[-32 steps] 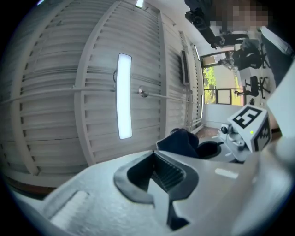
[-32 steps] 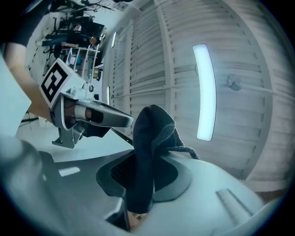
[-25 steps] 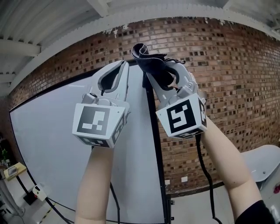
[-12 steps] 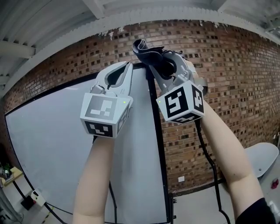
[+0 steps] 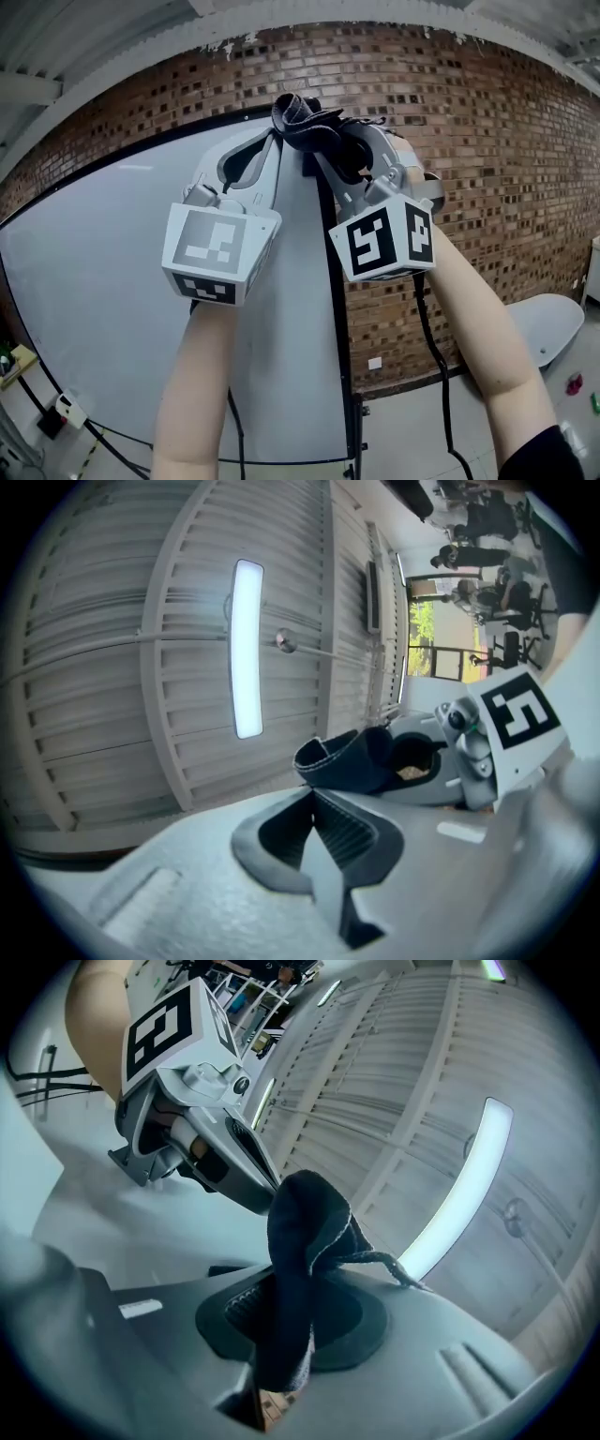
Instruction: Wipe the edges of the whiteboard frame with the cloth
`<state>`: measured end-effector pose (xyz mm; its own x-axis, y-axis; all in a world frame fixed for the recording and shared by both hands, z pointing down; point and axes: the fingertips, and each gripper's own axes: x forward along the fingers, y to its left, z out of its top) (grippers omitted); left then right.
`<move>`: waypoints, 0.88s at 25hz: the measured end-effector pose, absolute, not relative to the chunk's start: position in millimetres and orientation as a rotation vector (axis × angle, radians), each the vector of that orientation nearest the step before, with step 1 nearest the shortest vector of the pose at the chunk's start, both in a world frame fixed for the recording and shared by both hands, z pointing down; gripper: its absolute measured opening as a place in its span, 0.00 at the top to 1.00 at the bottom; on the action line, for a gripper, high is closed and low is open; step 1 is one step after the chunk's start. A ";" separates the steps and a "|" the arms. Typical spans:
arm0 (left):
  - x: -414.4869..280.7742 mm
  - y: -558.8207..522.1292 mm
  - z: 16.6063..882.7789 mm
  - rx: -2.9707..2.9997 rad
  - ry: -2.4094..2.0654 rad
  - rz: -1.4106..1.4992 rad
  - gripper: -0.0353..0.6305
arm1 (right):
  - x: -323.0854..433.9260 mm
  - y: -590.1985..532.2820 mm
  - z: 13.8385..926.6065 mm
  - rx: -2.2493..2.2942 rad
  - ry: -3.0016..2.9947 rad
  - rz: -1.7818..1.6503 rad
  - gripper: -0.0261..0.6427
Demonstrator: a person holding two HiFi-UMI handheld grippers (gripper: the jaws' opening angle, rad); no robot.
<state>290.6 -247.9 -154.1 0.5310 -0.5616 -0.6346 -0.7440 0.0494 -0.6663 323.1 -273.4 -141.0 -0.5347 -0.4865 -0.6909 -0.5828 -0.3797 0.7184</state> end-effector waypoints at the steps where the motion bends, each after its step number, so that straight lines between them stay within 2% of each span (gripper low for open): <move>1: 292.0 -246.3 -147.8 -1.648 1.125 0.201 0.94 | 323.0 -273.2 -135.2 -1.477 1.711 2.083 0.84; 22: 283.2 -212.6 -3.8 -1.783 1.058 0.196 0.94 | 326.6 -265.0 -2.4 -1.510 1.862 1.937 0.84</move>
